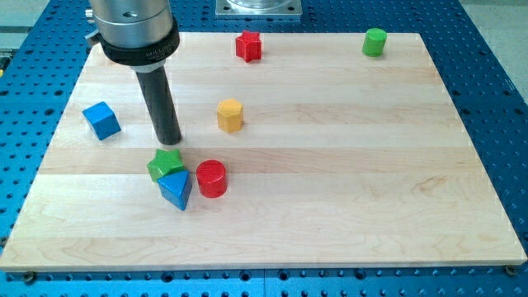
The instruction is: Push the green star to the center right side of the board
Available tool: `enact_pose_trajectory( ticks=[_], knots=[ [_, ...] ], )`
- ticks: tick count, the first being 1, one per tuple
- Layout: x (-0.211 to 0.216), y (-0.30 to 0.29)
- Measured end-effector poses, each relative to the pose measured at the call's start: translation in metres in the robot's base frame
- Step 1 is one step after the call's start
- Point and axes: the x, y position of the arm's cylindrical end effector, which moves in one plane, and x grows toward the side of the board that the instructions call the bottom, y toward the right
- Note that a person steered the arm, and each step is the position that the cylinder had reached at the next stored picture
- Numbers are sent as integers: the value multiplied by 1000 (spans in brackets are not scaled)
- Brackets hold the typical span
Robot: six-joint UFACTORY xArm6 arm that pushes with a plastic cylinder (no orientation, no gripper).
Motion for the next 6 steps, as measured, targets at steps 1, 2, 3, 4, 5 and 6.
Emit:
enact_pose_trajectory(
  ticks=[1, 2, 3, 4, 5, 6],
  knots=[
    [-1, 4],
    [-34, 16],
    [-5, -48],
    [69, -60],
    [63, 13],
    [47, 115]
  ],
)
